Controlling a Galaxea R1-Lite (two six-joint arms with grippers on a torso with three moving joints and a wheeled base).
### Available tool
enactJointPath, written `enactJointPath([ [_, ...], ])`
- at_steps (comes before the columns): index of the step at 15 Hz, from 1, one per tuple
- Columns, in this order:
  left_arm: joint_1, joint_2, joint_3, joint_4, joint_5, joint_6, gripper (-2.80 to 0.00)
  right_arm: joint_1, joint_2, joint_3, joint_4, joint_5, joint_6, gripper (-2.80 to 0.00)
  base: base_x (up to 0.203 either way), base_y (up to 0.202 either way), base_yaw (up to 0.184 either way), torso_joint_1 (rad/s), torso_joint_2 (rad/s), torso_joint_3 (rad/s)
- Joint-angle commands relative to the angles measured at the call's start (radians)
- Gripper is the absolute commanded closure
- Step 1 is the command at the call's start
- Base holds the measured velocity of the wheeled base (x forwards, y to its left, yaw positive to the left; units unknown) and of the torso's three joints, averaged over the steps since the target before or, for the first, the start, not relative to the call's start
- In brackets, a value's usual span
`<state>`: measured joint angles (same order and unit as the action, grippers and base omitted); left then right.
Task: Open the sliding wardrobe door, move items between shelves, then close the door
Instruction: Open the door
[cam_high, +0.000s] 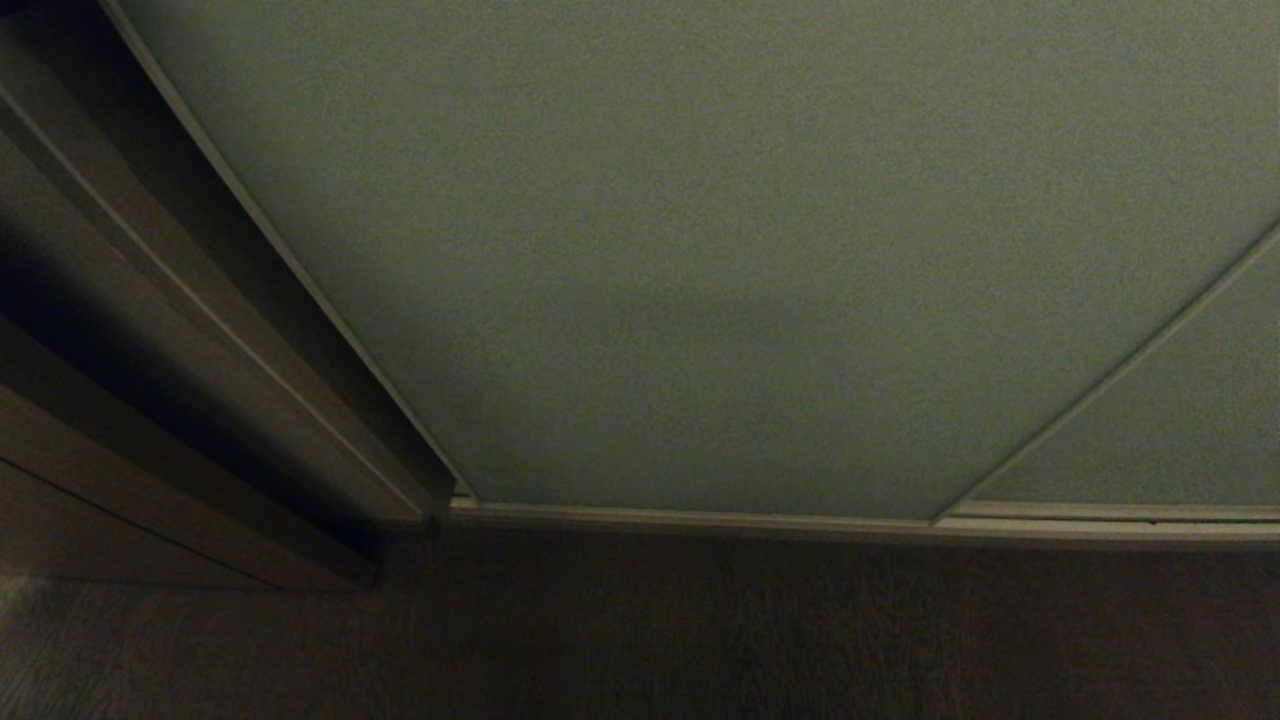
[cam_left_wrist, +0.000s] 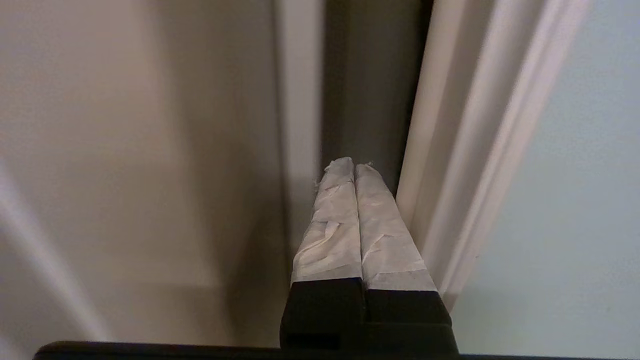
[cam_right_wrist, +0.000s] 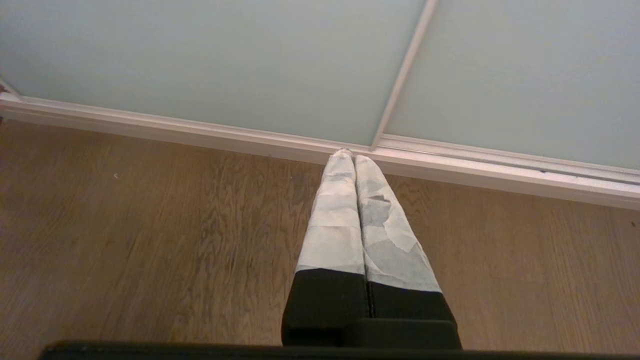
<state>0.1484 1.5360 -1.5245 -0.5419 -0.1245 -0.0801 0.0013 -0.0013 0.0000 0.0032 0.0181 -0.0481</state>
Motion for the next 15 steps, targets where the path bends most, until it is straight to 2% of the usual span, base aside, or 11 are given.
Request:
enactJointPath([
  [1, -0.027, -0.019, 0.000, 0.034, -0.001, 0.004, 0.00, 0.000, 0.000, 0.000, 0.000, 0.000, -0.001, 0.00, 0.000, 0.000, 0.000, 0.000, 0.00, 0.000],
  [9, -0.195, -0.051, 0.000, 0.188, 0.000, -0.005, 0.00, 0.000, 0.000, 0.000, 0.000, 0.000, -0.001, 0.00, 0.000, 0.000, 0.000, 0.000, 0.00, 0.000],
  [15, -0.359, -0.010, 0.001, 0.191, 0.014, 0.006, 0.00, 0.000, 0.000, 0.000, 0.000, 0.000, -0.001, 0.00, 0.000, 0.000, 0.000, 0.000, 0.00, 0.000],
])
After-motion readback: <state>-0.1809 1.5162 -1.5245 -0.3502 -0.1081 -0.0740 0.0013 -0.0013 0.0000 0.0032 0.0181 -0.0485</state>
